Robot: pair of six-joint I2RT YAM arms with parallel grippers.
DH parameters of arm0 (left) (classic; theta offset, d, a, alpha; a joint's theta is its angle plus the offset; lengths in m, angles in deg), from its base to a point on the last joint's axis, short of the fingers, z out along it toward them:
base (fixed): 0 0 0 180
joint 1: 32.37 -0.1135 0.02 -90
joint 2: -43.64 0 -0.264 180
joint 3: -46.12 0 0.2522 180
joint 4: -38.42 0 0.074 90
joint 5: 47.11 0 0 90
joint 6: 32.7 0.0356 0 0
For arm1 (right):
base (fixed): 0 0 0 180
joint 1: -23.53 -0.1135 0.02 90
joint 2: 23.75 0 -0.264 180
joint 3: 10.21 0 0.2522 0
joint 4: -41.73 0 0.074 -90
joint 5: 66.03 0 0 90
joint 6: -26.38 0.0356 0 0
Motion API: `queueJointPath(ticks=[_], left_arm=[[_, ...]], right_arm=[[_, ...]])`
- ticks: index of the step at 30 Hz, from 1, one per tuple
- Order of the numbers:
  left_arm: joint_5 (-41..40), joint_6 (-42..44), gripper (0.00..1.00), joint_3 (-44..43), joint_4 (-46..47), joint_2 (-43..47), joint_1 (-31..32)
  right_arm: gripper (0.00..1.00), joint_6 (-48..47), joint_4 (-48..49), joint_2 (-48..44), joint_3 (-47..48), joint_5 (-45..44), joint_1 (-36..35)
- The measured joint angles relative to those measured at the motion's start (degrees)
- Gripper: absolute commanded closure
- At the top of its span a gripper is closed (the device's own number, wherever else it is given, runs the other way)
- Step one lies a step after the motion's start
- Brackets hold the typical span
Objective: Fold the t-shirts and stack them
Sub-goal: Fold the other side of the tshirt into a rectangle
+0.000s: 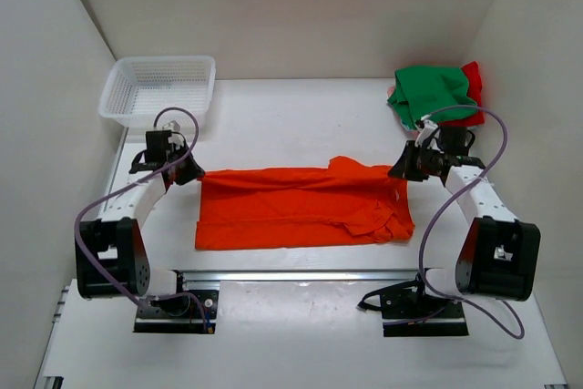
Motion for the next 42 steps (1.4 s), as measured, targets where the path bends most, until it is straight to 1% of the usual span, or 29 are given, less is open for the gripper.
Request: queueJointPath(ticks=[8, 13, 14, 16, 19, 26, 27, 31, 33, 34, 36, 37, 38, 40, 42], left_arm=[[-0.8, 0.3, 1.0, 7.0, -1.8, 8.7, 0.6], [-1.5, 0.3, 1.0, 10.4, -2.6, 12.3, 0.7], [-1.6, 0.3, 1.0, 10.8, -2.7, 12.6, 0.7], [-1.7, 0.3, 0.95, 11.4, -2.8, 13.0, 0.8], [-1.9, 0.5, 0.92, 12.4, -3.3, 13.2, 0.8], [-1.9, 0.5, 0.94, 14.5, -4.4, 13.4, 0.8], [-1.9, 0.5, 0.97, 15.1, -4.3, 13.6, 0.8], [-1.9, 0.3, 1.0, 17.4, -4.5, 15.1, 1.2], [-1.9, 0.1, 0.9, 17.9, -4.6, 16.1, 1.3], [-1.9, 0.1, 0.83, 17.9, -4.7, 16.5, 1.4], [-1.9, 0.0, 0.8, 17.9, -4.6, 17.2, 1.4], [-1.9, -0.2, 0.71, 17.9, -4.6, 17.3, 1.4], [-1.9, -0.1, 0.64, 17.9, -4.6, 17.4, 1.4], [-2.1, -0.4, 0.63, 17.9, -4.8, 17.5, 1.4], [-2.3, -0.6, 0.58, 17.9, -5.0, 17.5, 1.2]], right_arm=[[1.0, 0.0, -0.7, -7.3, -6.2, -1.0, 0.5], [1.0, 0.1, -1.4, -9.7, -8.5, -1.8, 0.5], [1.0, 0.1, -1.6, -10.1, -8.9, -1.9, 0.5], [1.0, 0.3, -2.2, -11.2, -9.7, -2.6, 0.4], [1.0, 0.4, -3.6, -12.8, -10.9, -3.8, -0.1], [1.0, 0.8, -8.4, -14.7, -12.3, -7.3, -0.5], [1.0, 0.9, -8.8, -14.8, -12.4, -7.8, -0.5], [1.0, 1.2, -10.5, -15.0, -12.7, -9.3, -0.2], [0.99, 1.3, -10.8, -15.5, -13.3, -9.7, 0.1], [1.0, 1.4, -11.0, -15.8, -13.5, -10.1, 0.2], [1.0, 1.6, -11.5, -16.4, -13.6, -10.9, 0.2], [0.99, 1.7, -11.7, -16.6, -13.6, -11.1, 0.2], [1.0, 1.8, -11.9, -16.8, -13.6, -11.2, 0.2], [1.0, 2.4, -12.7, -16.9, -13.5, -11.2, 0.2], [1.0, 3.0, -14.4, -16.9, -13.1, -11.1, 0.0]])
